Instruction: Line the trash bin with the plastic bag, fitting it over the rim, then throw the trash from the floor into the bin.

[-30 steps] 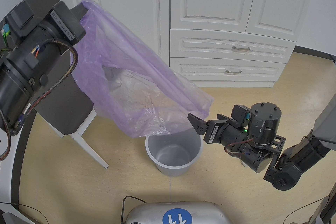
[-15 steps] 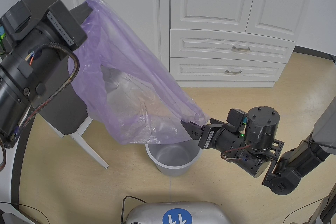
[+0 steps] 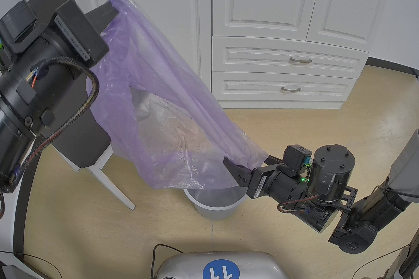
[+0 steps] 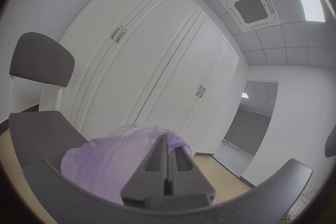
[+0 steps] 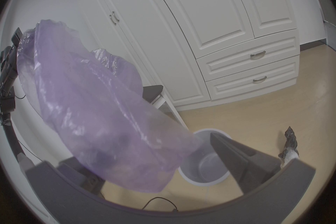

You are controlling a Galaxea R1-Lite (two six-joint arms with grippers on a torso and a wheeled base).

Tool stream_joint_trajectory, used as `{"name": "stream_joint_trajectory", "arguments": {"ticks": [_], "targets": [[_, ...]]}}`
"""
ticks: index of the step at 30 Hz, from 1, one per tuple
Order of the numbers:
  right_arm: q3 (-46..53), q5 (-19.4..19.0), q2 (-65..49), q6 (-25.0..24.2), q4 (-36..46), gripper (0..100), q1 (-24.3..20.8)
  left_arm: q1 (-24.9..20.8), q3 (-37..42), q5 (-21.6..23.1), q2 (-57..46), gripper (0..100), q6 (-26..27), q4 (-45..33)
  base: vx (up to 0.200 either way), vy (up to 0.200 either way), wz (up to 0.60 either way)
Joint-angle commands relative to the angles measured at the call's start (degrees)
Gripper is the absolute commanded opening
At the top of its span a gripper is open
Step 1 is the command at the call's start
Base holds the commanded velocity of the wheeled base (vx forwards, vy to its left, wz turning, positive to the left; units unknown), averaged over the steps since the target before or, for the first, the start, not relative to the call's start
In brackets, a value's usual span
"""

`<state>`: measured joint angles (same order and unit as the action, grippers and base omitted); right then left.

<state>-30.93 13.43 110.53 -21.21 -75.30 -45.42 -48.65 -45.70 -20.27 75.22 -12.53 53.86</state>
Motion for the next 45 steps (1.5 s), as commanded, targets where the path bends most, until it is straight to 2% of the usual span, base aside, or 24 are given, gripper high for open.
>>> {"name": "stream_joint_trajectory", "arguments": {"ticks": [1, 8, 12, 14, 16, 17, 18, 20, 21, 23, 26, 31, 42, 45], "targets": [[0.61, -0.07, 0.21, 0.03, -1.78, 0, -0.19, -0.04, 0.09, -0.03, -0.07, 0, -0.04, 0.02, 0.000, 0.000, 0.00], [2.71, -2.45, -3.92, 1.70, -1.52, 0, 1.04, 0.58, 0.09, 0.15, 0.63, 0, -0.21, -0.07, 0.000, 0.000, 0.00], [2.45, -2.98, -7.61, 4.86, 1.12, 0, 5.43, 2.25, 0.00, 0.50, 2.04, 0, -0.56, -0.68, 0.000, 0.000, 0.00], [0.61, -2.98, -11.39, 5.22, 6.31, 0, 8.86, 4.27, 0.35, 1.55, 3.80, 0, -0.56, -0.86, 0.000, 0.000, 0.00], [-1.68, -2.98, -14.64, 5.04, 11.58, 0, 10.97, 5.94, 1.05, 2.87, 5.29, 0, -0.56, -0.95, 0.000, 0.000, 0.00], [-1.68, -2.98, -14.64, 5.04, 11.58, 0, 10.97, 5.94, 1.05, 2.87, 5.29, 0, -0.56, -0.95, 0.000, 0.000, 0.00], [-4.23, -2.89, -17.90, 4.42, 16.77, 0, 12.90, 7.87, 2.02, 4.63, 7.14, 0, -0.56, -1.21, 0.000, 0.000, 0.00], [-5.81, -2.89, -20.27, 3.46, 19.93, 0, 14.05, 9.63, 3.43, 5.95, 9.07, 0, -0.04, -2.44, 0.000, 0.000, 0.00], [-5.81, -2.89, -20.27, 3.46, 19.93, 0, 14.05, 9.63, 3.43, 5.95, 9.07, 0, -0.04, -2.44, 0.000, 0.000, 0.00], [-7.83, -2.45, -23.17, 2.14, 22.92, 0, 15.01, 12.71, 4.92, 8.32, 12.24, 0, 1.55, -7.28, 0.000, 0.000, 0.00], [-8.89, -2.27, -24.05, 1.96, 23.09, 0, 15.36, 15.52, 5.54, 9.90, 14.17, 0, 4.18, -11.32, 0.000, 0.000, 0.00], [-8.62, -2.27, -23.96, 1.35, 23.36, 0, 14.66, 18.59, 6.15, 16.49, 17.86, 0, 4.62, -11.85, 0.000, 0.000, 0.00], [-5.37, -2.27, -24.05, 5.04, 23.53, 0, 14.40, 19.74, 6.68, 16.93, 19.00, 0, 4.80, -9.30, 0.000, 0.000, 0.00], [-4.32, -2.27, -24.14, 7.76, 25.56, 0, 14.84, 20.35, 6.68, 17.11, 19.00, 0, 4.89, -9.30, 0.000, 0.000, 0.00]]}}
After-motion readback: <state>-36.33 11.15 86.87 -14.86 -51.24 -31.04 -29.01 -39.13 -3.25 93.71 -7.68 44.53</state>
